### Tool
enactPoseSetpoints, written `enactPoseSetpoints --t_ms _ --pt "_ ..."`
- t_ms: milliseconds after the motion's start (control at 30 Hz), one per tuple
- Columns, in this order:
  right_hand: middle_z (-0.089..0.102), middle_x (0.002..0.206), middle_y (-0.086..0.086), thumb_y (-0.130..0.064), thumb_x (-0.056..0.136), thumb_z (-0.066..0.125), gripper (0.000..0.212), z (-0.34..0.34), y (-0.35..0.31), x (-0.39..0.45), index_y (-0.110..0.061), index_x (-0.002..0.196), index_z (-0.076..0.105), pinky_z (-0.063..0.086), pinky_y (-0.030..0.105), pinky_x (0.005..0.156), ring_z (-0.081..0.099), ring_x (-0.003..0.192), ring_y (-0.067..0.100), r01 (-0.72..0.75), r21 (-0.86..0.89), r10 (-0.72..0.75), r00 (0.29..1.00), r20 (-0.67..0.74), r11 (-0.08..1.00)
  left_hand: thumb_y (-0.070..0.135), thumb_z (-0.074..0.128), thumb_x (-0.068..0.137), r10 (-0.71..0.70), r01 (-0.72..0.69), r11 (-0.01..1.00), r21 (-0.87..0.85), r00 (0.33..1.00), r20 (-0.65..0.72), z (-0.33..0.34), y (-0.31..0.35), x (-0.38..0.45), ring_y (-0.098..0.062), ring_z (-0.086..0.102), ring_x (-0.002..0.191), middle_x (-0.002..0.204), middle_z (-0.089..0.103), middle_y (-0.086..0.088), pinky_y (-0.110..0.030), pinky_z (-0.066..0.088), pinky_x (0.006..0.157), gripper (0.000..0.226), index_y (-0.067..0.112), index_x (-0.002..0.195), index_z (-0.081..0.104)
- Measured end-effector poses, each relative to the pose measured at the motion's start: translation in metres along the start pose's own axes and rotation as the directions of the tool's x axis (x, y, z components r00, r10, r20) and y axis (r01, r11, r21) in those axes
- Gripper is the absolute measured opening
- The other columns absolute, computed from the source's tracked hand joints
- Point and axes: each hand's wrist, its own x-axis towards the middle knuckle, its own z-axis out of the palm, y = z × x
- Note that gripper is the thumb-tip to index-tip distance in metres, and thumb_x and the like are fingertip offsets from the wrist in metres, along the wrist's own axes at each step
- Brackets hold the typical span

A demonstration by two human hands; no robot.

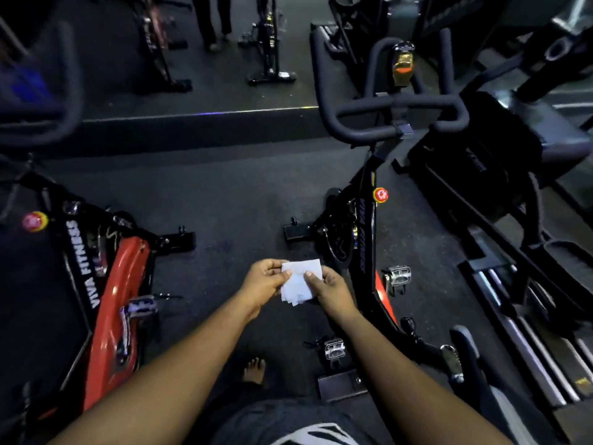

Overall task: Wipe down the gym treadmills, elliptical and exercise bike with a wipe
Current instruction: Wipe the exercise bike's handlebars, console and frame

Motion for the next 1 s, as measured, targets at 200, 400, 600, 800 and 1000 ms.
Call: enactPoseSetpoints --t_ms 200,400,600,800,1000 --pt "0.078 0.095 0.008 -0.012 0.098 0.064 0.012 -0.013 0.018 -0.034 -0.004 0.107 0.067 0.059 0.032 0.070 0.074 0.084 0.019 0.003 0.017 -0.006 0.985 0.174 1.000 0.009 0.059 0.102 0.030 -0.039 0.999 -0.038 0.975 -0.220 0.011 -0.036 -0.065 -0.012 0.067 0.069 0.086 0.070 -0.005 -0.024 0.056 0.053 0.010 0.006 0.111 0.064" --pt "0.077 0.103 0.015 -0.012 0.099 0.062 0.015 0.009 0.034 -0.080 -0.006 0.110 0.069 0.061 0.046 0.083 0.074 0.095 0.033 -0.092 0.021 0.079 0.934 0.347 0.996 0.017 0.056 0.105 0.005 -0.025 0.998 -0.052 0.936 -0.352 -0.008 -0.069 -0.129 -0.013 0.063 0.068 0.082 0.067 -0.004 -0.031 0.058 0.058 0.010 0.017 0.099 0.065" --pt "0.076 0.100 0.022 -0.013 0.100 0.061 0.015 0.057 0.033 -0.128 -0.001 0.105 0.069 0.061 0.037 0.071 0.074 0.085 0.030 -0.105 -0.008 0.095 0.859 0.503 0.994 0.016 0.066 0.099 0.034 -0.070 0.995 -0.064 0.893 -0.449 -0.040 -0.094 -0.191 -0.017 0.070 0.074 0.090 0.076 -0.010 -0.030 0.056 0.066 0.007 0.009 0.101 0.068" --pt "0.074 0.100 0.023 -0.016 0.095 0.070 0.019 0.132 0.049 -0.181 -0.001 0.105 0.066 0.056 0.059 0.084 0.069 0.086 0.034 -0.079 -0.063 0.101 0.731 0.675 0.995 0.016 0.066 0.099 0.076 -0.137 0.989 -0.052 0.780 -0.621 -0.106 -0.134 -0.262 -0.024 0.066 0.085 0.104 0.073 -0.027 -0.042 0.056 0.080 0.021 -0.004 0.106 0.068" --pt "0.072 0.110 0.026 -0.016 0.102 0.058 0.022 0.223 0.074 -0.267 0.000 0.117 0.061 0.059 0.036 0.063 0.072 0.083 0.028 -0.099 -0.090 0.133 0.636 0.760 0.991 0.014 0.065 0.100 0.074 -0.236 0.964 -0.122 0.680 -0.730 -0.177 -0.177 -0.354 -0.020 0.070 0.082 0.096 0.076 -0.014 -0.031 0.058 0.073 0.007 0.011 0.095 0.069"
